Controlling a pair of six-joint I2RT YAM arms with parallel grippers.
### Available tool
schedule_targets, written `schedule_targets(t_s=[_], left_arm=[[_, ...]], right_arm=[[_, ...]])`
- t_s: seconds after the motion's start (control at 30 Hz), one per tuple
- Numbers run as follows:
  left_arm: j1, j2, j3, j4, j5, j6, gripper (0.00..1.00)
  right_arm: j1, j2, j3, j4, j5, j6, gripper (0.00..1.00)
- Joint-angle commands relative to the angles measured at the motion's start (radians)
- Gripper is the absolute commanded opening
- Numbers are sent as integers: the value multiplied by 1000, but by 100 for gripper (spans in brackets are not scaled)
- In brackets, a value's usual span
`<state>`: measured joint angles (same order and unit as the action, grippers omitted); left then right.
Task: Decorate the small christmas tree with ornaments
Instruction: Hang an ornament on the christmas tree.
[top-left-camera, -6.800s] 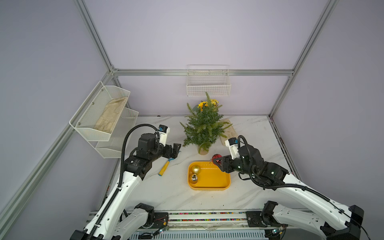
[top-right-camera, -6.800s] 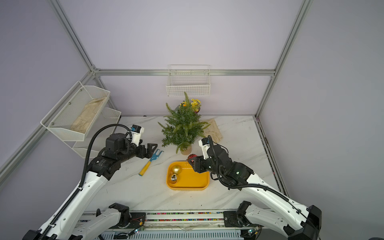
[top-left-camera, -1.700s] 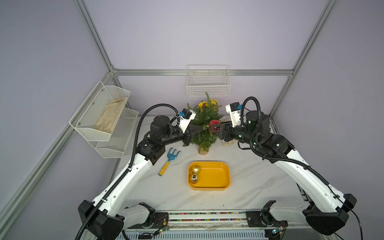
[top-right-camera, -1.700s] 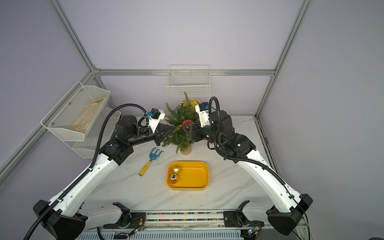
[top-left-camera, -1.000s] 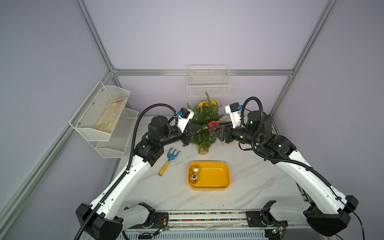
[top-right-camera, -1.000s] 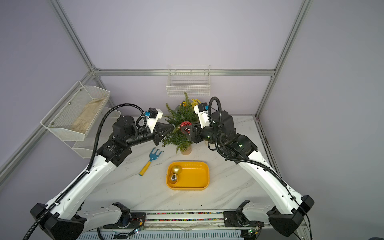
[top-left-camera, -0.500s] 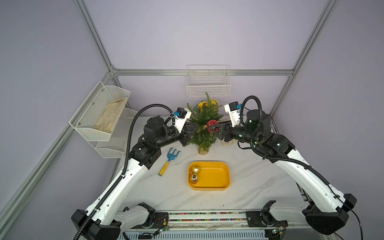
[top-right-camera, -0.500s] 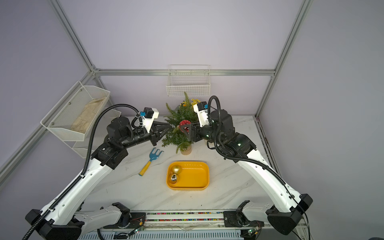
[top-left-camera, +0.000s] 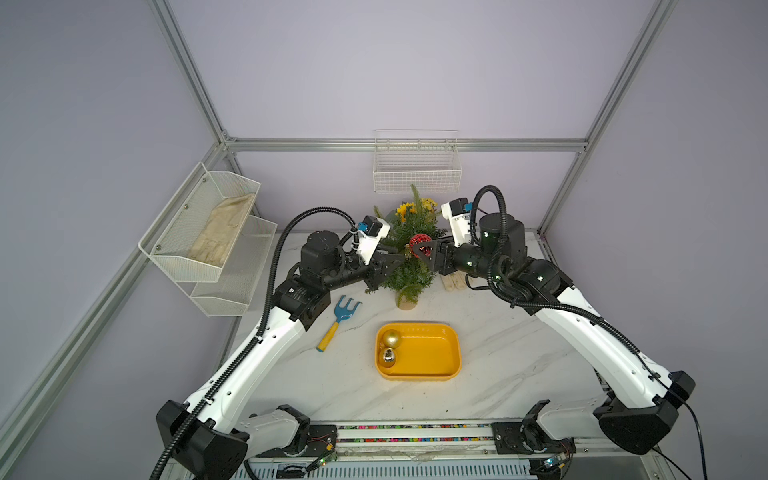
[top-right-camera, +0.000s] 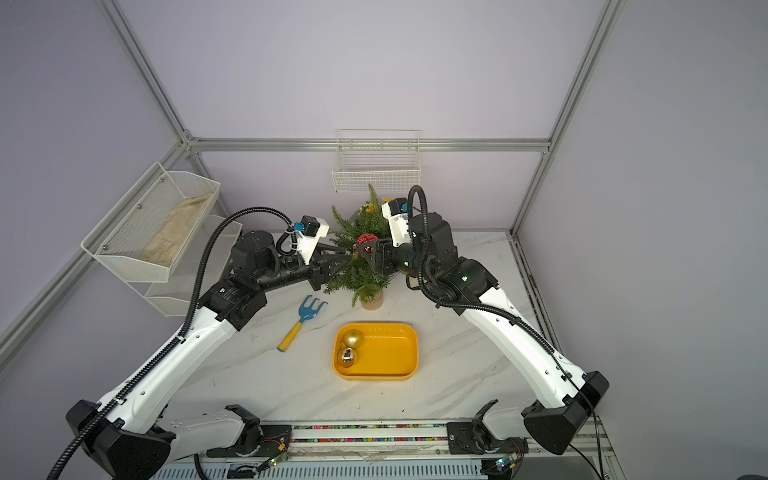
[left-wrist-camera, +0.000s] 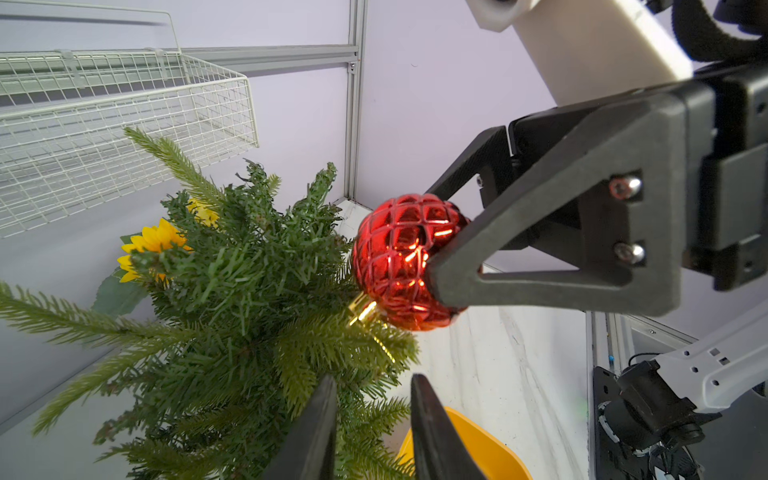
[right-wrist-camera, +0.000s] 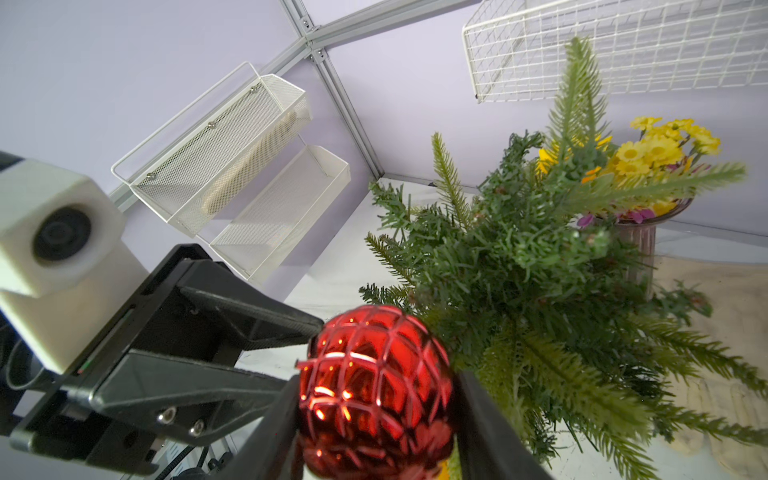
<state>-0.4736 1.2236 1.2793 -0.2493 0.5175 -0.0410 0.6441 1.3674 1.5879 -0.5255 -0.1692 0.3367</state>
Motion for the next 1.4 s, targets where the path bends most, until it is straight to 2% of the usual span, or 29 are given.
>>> schedule_targets(t_s=[0.0,0.27,0.53,0.9,0.97,1.1,1.17,1.37], left_arm=[[-5,-6,54,28,19,0,30],[-4,8,66,16,13,-4,25],[-4,11,66,14,16,-7,24],[-8,7,52,20,26,-19,24],[-8,9,52,21,27,-20,24],[-10,10,55,23,27,-20,24],[-10,10,55,22,23,-20,24],[-13,2,48,23,0,-20,24]], right_arm=[[-4,-2,31,6,48,8,28],[-6,-28,-8,-16,82,17,28],[-6,-83,-76,-21,84,42,28],[-5,-117,-140,-4,-8,62,28],[-7,-117,-148,-2,-21,62,33],[-6,-127,-155,9,-30,68,57],[-6,-131,-157,10,-28,69,64],[-6,-142,-162,4,-13,70,67]])
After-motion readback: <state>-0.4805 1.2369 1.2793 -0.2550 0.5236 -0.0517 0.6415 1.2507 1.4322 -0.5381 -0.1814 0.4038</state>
